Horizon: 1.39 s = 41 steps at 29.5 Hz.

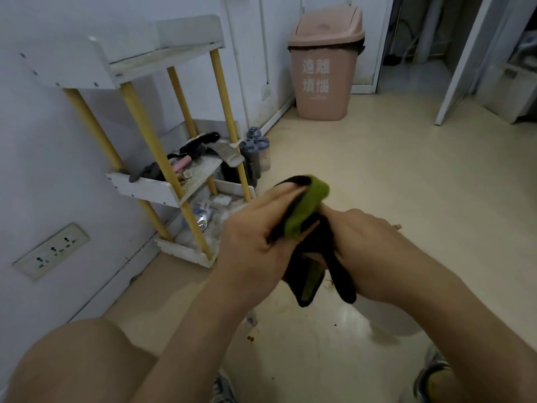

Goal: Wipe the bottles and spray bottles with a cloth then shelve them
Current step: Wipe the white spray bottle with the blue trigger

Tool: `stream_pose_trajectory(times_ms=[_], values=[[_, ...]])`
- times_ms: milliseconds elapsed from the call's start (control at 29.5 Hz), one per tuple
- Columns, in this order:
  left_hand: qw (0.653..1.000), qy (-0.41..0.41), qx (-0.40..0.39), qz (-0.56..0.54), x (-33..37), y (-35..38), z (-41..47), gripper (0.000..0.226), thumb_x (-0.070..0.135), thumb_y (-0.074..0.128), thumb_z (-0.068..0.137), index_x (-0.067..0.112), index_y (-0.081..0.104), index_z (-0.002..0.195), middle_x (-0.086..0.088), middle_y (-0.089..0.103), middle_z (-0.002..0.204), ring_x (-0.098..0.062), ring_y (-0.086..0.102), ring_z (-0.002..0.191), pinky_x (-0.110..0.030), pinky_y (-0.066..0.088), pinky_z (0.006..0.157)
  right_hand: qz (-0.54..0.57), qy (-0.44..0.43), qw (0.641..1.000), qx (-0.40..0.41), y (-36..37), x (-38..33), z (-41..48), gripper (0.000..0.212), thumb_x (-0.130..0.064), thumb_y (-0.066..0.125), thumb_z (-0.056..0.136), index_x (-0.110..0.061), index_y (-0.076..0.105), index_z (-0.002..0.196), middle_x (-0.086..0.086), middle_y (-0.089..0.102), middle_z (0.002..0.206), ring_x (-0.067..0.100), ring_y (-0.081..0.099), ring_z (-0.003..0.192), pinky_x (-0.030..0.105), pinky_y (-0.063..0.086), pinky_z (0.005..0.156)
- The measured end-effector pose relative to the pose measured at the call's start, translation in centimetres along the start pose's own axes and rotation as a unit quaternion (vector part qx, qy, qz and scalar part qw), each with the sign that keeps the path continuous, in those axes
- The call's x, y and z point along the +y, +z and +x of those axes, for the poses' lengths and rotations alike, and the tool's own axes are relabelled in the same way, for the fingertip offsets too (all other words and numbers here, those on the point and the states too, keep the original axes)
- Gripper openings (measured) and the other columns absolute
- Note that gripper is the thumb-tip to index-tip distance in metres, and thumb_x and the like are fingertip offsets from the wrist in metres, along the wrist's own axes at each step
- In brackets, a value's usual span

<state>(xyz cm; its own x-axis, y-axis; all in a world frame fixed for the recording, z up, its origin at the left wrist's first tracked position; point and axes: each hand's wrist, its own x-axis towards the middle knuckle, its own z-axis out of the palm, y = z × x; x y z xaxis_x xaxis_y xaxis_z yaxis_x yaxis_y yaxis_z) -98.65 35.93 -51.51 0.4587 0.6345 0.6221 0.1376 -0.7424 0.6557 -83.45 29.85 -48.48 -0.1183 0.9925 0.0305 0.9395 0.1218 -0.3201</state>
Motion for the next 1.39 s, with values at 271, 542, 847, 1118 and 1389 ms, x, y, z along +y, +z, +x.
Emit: stream_pose_trajectory(times_ms=[271, 542, 847, 1118, 1389], values=[[0.955, 0.166, 0.107, 0.223, -0.8, 1.9, -1.2, 0.034, -0.018, 0.057, 0.079, -0.006, 0.07, 0.108, -0.016, 0.069, 0.113, -0.031, 0.067, 0.108, -0.044, 0.056, 0.09, 0.01, 0.021, 0.999, -0.035, 1.3, -0.8, 0.4, 0.034, -0.029, 0.049, 0.095, -0.027, 0.023, 0.074, -0.006, 0.037, 0.073, 0.02, 0.046, 0.073, 0.029, 0.035, 0.059], [0.972, -0.054, 0.207, -0.096, 1.4, 1.3, 1.3, 0.026, -0.001, 0.072, 0.078, 0.013, 0.073, 0.1, 0.021, 0.074, 0.086, 0.001, 0.07, 0.084, -0.018, 0.055, 0.076, 0.231, -0.045, 0.971, 0.039, 0.5, 0.9, -0.3, 0.019, -0.04, 0.061, 0.09, -0.022, 0.055, 0.093, -0.006, 0.062, 0.083, 0.012, 0.059, 0.075, 0.036, 0.049, 0.067], [0.815, -0.242, 0.245, -0.467, -0.3, -3.3, 2.2, 0.044, 0.031, 0.053, 0.093, 0.004, 0.058, 0.127, -0.018, 0.062, 0.129, -0.033, 0.06, 0.121, -0.049, 0.048, 0.102, 0.225, -0.06, 0.96, 0.154, 1.6, 1.7, -0.5, 0.043, -0.05, 0.065, 0.081, -0.039, 0.057, 0.121, -0.02, 0.067, 0.099, 0.004, 0.062, 0.088, 0.022, 0.049, 0.073], [0.965, -0.004, -0.114, 0.235, 2.9, 2.1, -1.2, 0.057, 0.044, 0.032, 0.1, 0.017, 0.032, 0.15, -0.003, 0.032, 0.151, -0.02, 0.032, 0.139, -0.038, 0.033, 0.113, -0.035, 0.069, 0.979, 0.189, 0.8, 0.4, -0.4, 0.021, -0.039, 0.05, 0.087, -0.033, 0.053, 0.106, -0.007, 0.063, 0.086, 0.023, 0.058, 0.08, 0.03, 0.029, 0.059], [0.962, -0.035, -0.086, 0.256, 0.5, 0.0, -0.8, 0.047, 0.023, 0.045, 0.093, 0.006, 0.053, 0.136, -0.013, 0.064, 0.124, -0.017, 0.053, 0.105, -0.014, 0.035, 0.084, -0.053, 0.053, 0.974, 0.215, 2.2, -0.4, -0.7, 0.02, -0.038, 0.049, 0.084, -0.027, 0.038, 0.072, -0.009, 0.033, 0.05, 0.016, 0.029, 0.044, 0.023, 0.012, 0.046]])
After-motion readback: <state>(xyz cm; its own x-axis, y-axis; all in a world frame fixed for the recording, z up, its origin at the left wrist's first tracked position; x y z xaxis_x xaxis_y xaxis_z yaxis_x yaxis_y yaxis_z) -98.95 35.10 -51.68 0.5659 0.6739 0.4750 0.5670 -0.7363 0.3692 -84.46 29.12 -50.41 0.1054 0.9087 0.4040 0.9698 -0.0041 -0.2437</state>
